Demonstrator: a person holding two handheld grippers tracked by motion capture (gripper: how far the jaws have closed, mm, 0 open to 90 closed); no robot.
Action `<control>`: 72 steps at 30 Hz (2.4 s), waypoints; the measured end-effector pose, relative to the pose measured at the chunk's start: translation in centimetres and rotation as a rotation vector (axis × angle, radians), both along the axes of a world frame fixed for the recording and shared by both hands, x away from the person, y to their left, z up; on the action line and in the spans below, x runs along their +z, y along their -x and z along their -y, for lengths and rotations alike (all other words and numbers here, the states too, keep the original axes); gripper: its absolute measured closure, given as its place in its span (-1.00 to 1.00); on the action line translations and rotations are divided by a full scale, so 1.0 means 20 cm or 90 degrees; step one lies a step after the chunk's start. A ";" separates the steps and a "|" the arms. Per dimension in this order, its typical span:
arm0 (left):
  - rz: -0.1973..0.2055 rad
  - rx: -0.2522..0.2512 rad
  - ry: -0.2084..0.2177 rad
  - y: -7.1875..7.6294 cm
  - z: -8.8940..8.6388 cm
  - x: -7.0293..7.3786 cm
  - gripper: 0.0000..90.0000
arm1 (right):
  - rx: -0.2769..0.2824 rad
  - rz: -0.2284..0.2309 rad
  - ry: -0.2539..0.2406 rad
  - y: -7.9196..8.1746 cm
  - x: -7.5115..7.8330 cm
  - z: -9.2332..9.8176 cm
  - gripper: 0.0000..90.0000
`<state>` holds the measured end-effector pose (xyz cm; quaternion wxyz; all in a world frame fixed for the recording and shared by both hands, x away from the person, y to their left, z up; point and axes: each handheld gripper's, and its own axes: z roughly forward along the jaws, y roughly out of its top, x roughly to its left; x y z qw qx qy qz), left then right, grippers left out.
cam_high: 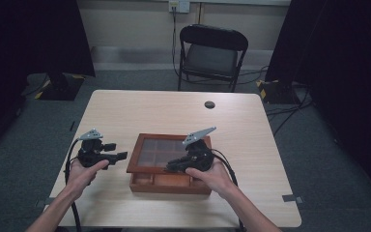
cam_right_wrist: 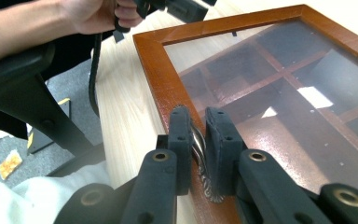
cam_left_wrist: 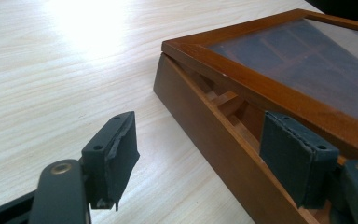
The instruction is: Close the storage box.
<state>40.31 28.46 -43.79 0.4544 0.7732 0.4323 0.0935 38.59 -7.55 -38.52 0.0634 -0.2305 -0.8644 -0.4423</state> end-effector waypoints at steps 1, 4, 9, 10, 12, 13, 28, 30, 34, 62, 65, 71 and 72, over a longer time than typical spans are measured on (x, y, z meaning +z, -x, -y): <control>0.000 0.001 0.001 0.00 0.00 0.00 -0.39 | 0.005 0.006 0.005 0.00 -0.01 0.00 0.81; 0.001 0.000 0.000 0.00 -0.01 0.00 -0.39 | 0.007 0.004 0.012 0.02 -0.04 -0.01 0.81; -0.006 0.001 0.005 0.00 -0.01 0.00 -0.39 | 0.008 -0.004 0.022 0.03 -0.09 -0.02 0.81; -0.007 -0.001 0.010 0.00 -0.01 0.00 -0.39 | 0.010 -0.003 0.028 0.03 -0.10 -0.02 0.81; -0.012 -0.004 0.019 0.00 0.00 0.00 -0.40 | 0.010 -0.004 0.034 0.04 -0.12 -0.03 0.81; -0.010 -0.007 0.018 0.00 0.00 0.00 -0.40 | 0.010 -0.007 0.037 0.04 -0.12 -0.03 0.81; -0.017 -0.018 -0.006 0.00 0.02 -0.01 -0.40 | 0.014 -0.028 0.061 0.04 -0.22 -0.07 0.82; -0.017 -0.019 -0.004 0.00 0.02 -0.01 -0.40 | 0.016 -0.029 0.063 0.04 -0.23 -0.07 0.82; -0.019 -0.021 -0.009 0.00 0.03 -0.01 -0.40 | 0.012 -0.041 0.062 0.04 -0.24 -0.07 0.82; -0.024 0.000 -0.024 0.02 0.00 0.00 -0.40 | -0.261 0.023 -0.008 0.01 -0.09 0.34 -0.39; -0.024 0.004 -0.026 0.03 -0.02 0.00 -0.40 | -0.299 0.025 -0.009 0.01 -0.09 0.44 -0.55; -0.031 0.036 -0.059 0.05 -0.08 -0.04 -0.41 | -0.392 0.022 0.010 0.01 -0.15 0.65 -0.67; -0.030 0.035 -0.055 0.05 -0.09 -0.04 -0.43 | -0.399 0.023 0.015 0.01 -0.16 0.68 -0.67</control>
